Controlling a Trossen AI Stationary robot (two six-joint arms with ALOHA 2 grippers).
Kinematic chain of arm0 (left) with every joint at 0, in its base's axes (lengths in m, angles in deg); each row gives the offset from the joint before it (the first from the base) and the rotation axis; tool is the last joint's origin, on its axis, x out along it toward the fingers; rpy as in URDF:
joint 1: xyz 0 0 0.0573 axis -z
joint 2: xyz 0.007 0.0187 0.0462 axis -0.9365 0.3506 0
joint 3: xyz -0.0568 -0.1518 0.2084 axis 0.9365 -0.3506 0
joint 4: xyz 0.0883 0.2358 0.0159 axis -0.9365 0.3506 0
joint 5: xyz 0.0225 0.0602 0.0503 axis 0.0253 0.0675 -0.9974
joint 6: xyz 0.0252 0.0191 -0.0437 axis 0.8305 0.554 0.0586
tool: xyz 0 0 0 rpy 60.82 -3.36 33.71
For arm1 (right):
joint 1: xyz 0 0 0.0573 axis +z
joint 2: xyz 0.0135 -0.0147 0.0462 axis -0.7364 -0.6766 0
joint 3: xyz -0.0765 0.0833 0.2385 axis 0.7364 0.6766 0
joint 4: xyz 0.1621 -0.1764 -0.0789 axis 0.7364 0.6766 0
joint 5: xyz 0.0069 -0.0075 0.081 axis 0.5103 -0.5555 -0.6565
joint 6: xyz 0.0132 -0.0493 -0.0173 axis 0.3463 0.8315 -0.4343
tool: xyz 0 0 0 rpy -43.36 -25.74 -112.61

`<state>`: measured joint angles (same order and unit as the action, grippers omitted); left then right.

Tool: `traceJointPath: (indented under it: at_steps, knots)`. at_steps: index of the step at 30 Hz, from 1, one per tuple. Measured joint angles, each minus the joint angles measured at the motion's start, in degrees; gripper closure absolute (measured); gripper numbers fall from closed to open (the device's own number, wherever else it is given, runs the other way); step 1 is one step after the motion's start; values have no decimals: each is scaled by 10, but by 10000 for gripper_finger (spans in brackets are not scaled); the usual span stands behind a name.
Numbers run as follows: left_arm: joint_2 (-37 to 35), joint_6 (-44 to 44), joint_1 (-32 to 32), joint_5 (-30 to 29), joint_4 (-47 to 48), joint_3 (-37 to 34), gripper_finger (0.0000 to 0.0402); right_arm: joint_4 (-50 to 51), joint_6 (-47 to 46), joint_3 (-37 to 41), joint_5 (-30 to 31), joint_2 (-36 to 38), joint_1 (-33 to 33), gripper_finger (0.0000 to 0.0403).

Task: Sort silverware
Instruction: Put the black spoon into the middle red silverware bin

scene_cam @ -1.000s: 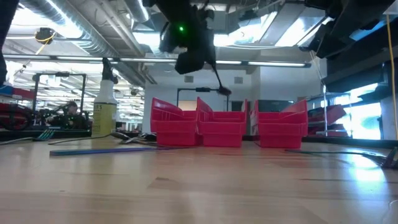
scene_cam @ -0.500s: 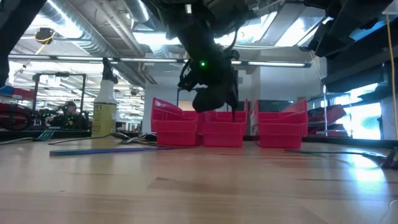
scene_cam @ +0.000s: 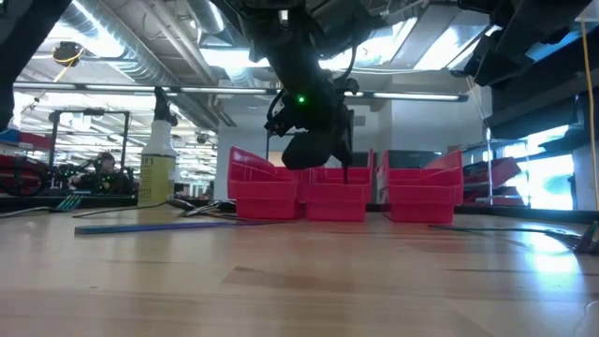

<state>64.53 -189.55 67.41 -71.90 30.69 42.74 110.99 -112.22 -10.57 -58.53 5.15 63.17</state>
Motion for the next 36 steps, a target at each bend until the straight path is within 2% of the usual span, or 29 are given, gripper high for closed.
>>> traceJointPath:
  at_steps: [8, 18, 29, 36]
  knots:
    - [-1, 1, -1, 0, 19, 0, 398, 0, 0, 0, 20, 0, 0, 240]
    - [-1, 87, -3, 1, 25, -1, 398, 0, 0, 0, 21, 0, 0, 240]
    - [-1, 81, -2, 3, 7, -1, 398, 0, 0, 0, 21, 0, 0, 240]
    - [-1, 88, -1, 26, 6, -1, 398, 0, 0, 0, 21, 0, 0, 240]
